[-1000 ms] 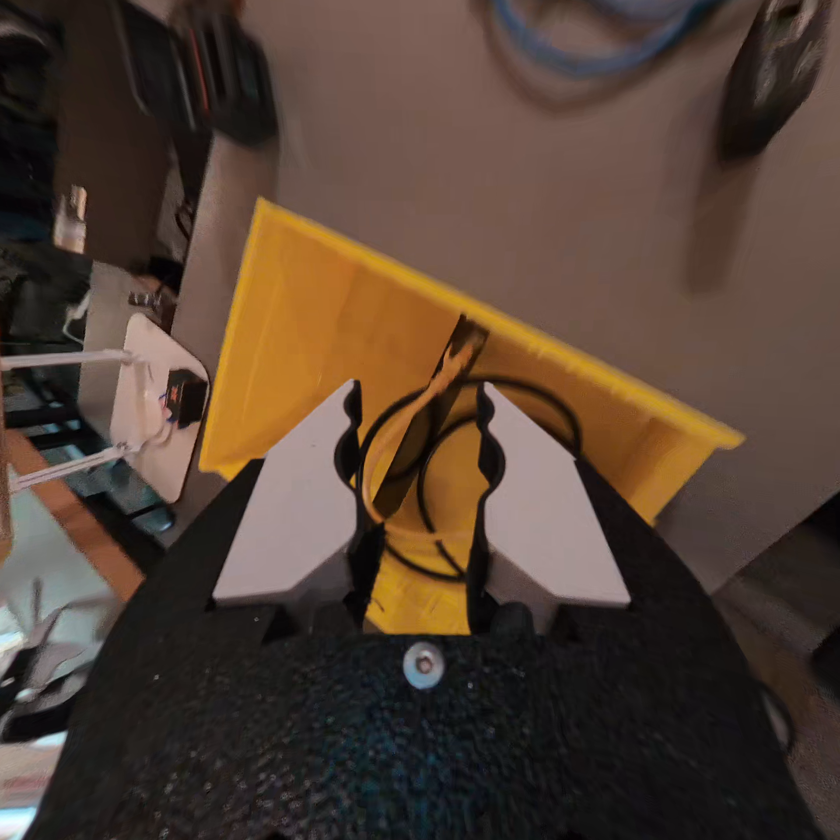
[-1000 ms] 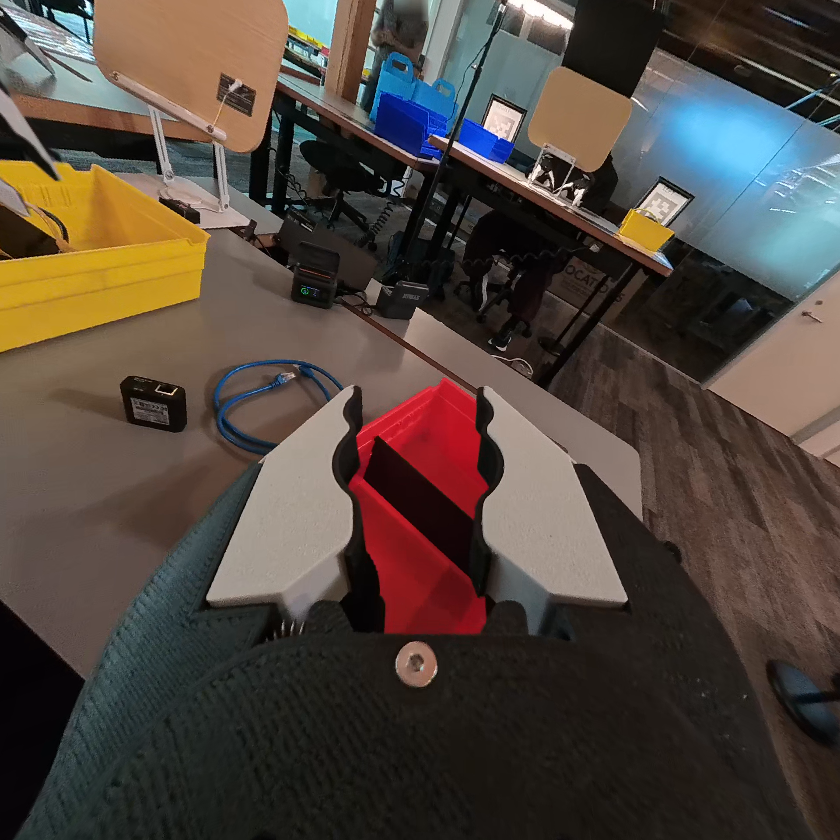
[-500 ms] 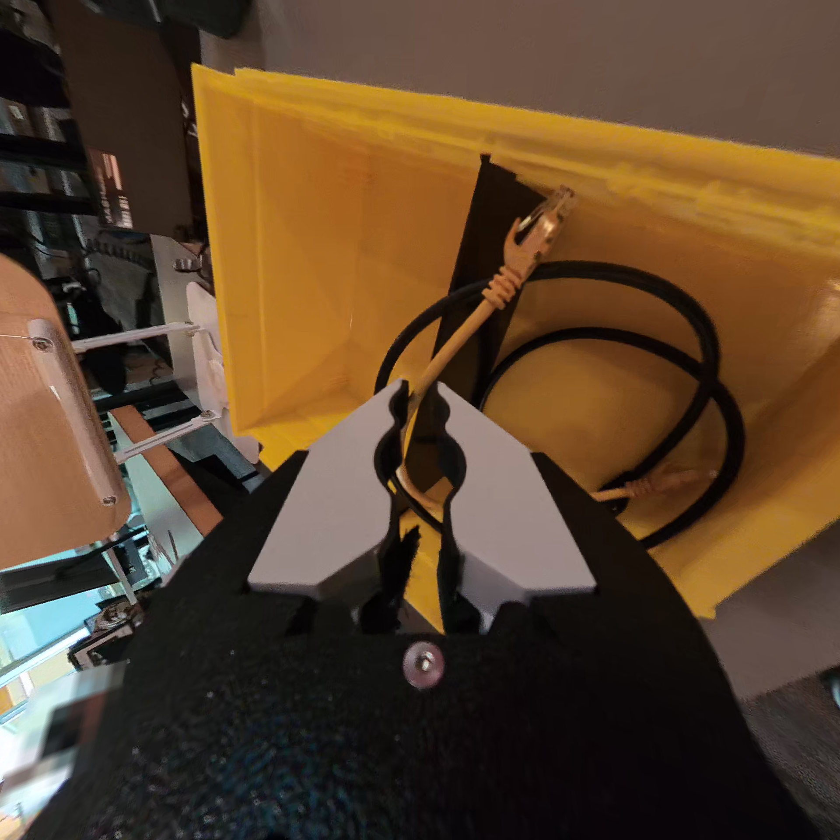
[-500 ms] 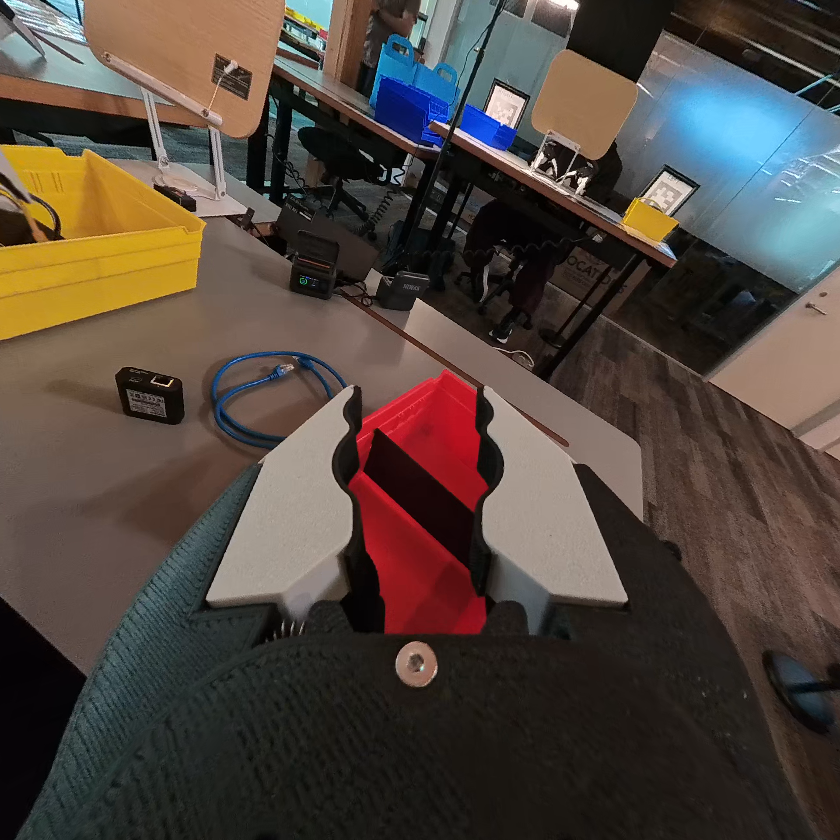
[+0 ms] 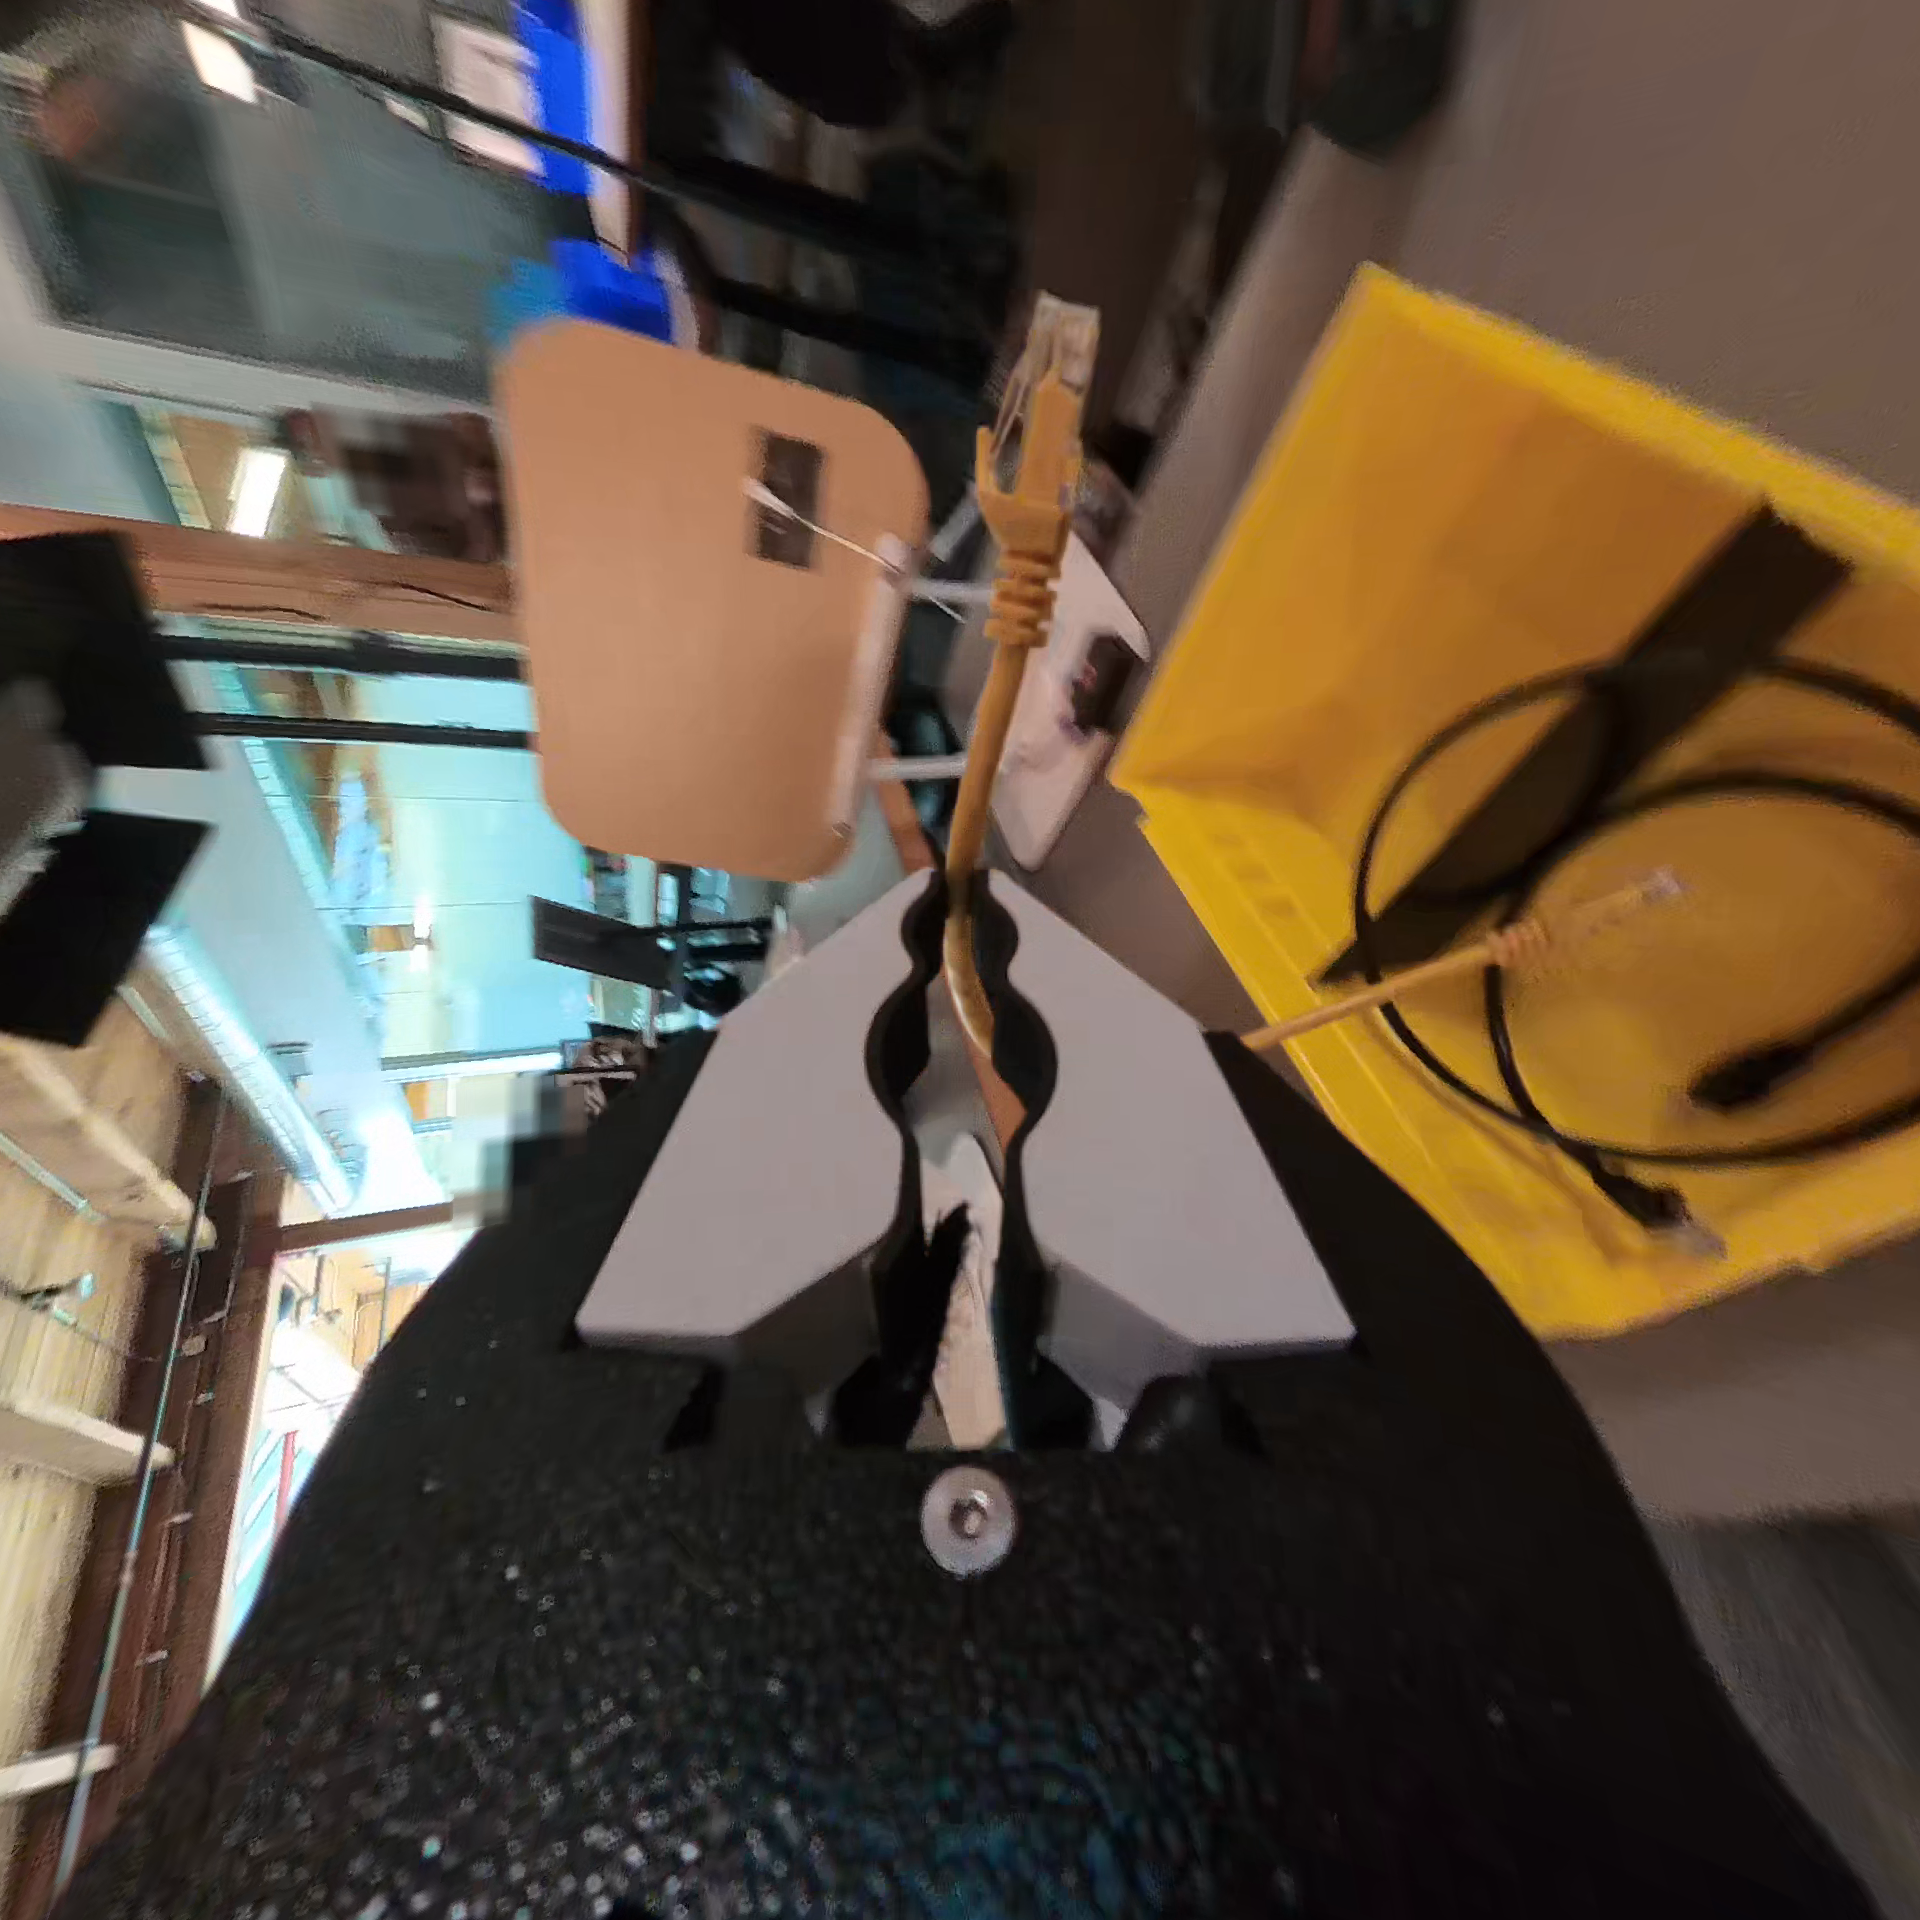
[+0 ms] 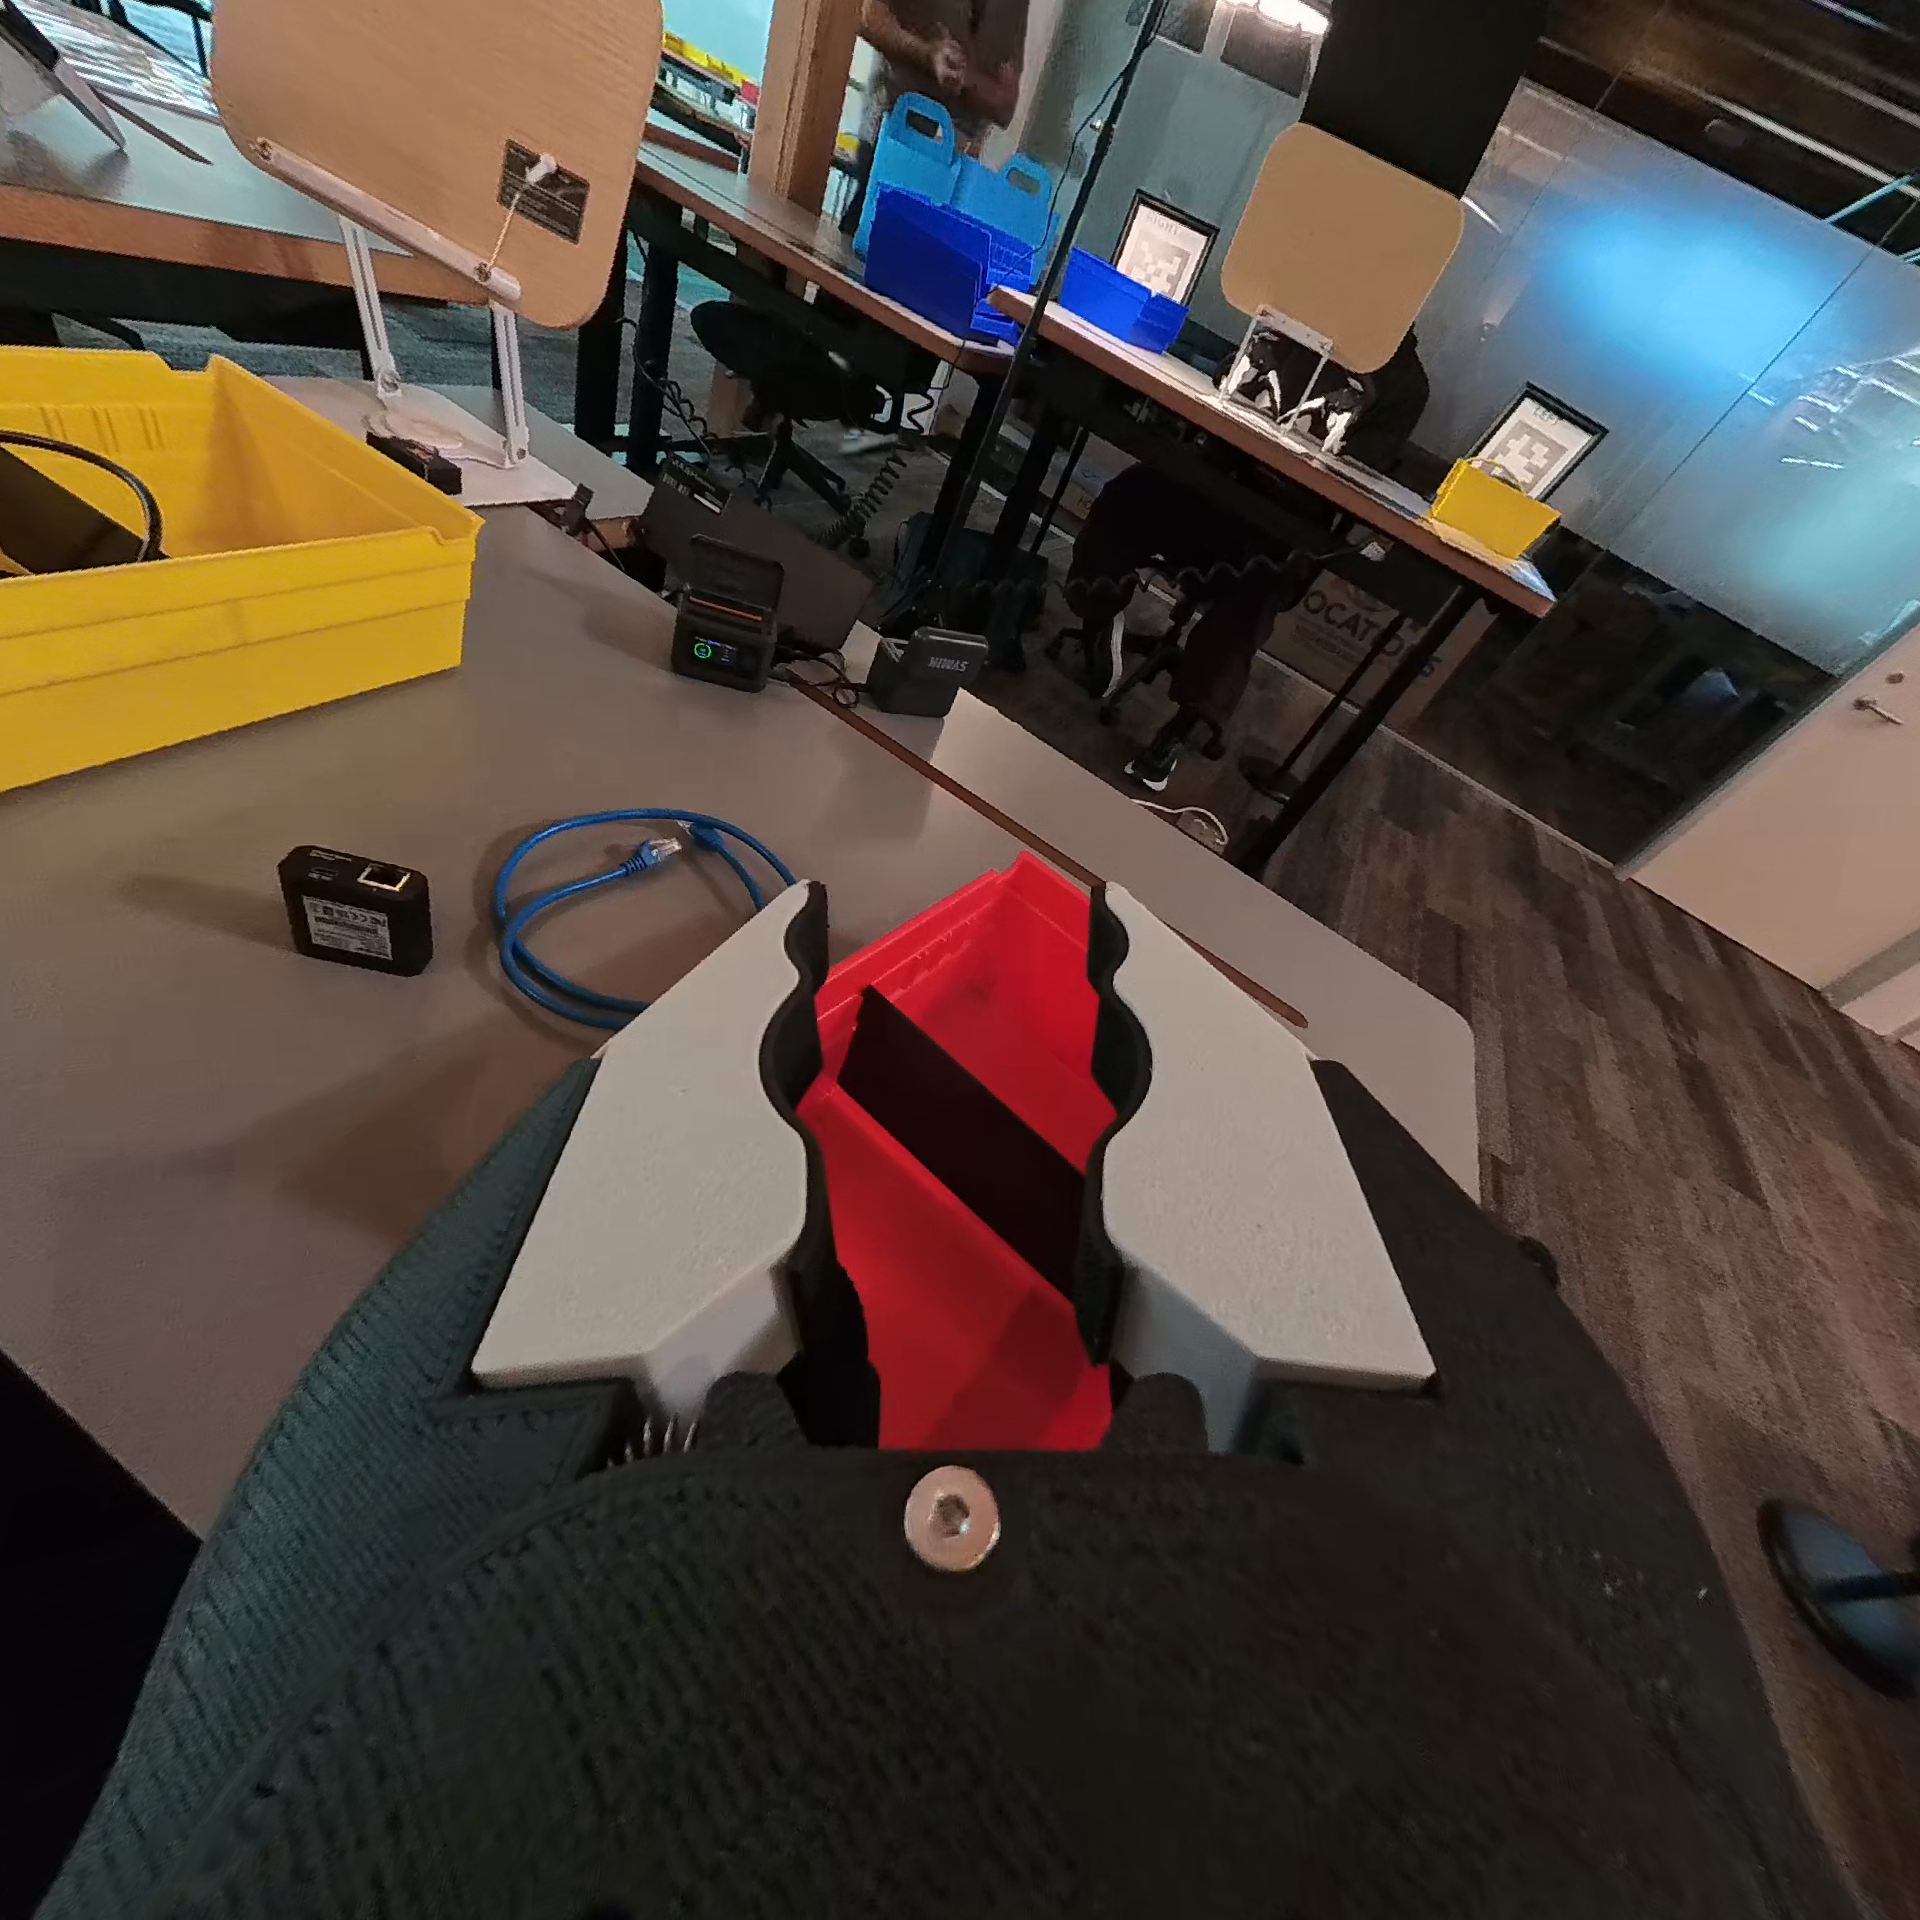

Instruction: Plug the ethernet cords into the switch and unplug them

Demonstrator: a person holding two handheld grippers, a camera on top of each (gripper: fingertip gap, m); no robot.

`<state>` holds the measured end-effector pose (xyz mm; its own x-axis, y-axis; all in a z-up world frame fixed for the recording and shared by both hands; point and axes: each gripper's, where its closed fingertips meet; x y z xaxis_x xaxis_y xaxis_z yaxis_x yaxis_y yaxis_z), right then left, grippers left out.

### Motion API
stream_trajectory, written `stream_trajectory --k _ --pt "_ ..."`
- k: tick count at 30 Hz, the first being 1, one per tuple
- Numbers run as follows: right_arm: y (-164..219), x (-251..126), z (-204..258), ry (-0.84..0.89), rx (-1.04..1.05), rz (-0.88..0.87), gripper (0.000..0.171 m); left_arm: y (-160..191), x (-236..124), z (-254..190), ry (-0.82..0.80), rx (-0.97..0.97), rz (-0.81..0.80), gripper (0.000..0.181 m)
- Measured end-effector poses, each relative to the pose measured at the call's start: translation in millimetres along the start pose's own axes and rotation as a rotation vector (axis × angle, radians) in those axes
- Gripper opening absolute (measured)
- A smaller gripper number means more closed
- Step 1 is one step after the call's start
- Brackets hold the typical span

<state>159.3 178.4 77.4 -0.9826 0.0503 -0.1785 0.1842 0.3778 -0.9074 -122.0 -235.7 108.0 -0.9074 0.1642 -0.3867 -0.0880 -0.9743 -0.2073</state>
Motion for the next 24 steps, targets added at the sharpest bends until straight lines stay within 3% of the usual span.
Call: stream_trajectory --k 1,6,10,16,21,22,24 --pt "0 0 0 -0.001 0.001 -0.001 0.049 -14 -9 10 -0.041 -0.037 -0.055 0.002" --pt "-1 0 1 -0.003 -0.001 -0.004 0.049 -100 -43 21 -0.090 -0.229 -0.416 0.002" --pt "-1 -1 0 -0.001 -0.001 -0.004 0.049 -149 -30 -2 -0.031 -0.318 -0.532 0.002" --pt "0 -3 -4 0.004 0.005 -0.009 0.049 -195 37 -98 0.249 -0.339 -0.477 0.002" --pt "2 -2 -5 0.002 0.003 -0.001 0.049 -204 76 -193 0.462 -0.220 -0.342 0.006" --pt "2 -2 -4 0.003 0.002 -0.002 0.049 -203 79 -207 0.494 -0.188 -0.324 0.018" --pt "0 -2 -5 0.010 0.007 -0.011 0.050 -198 86 -221 0.457 -0.112 -0.288 0.069"
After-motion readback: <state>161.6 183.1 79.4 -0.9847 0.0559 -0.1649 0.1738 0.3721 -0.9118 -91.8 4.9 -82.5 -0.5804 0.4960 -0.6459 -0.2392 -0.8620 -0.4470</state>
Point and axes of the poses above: each gripper's, where its closed fingertips meet, x out along the fingers, y out of its underside, z = x × y across the jaws, and after that the axes turned 1 degree about -x, right-handed
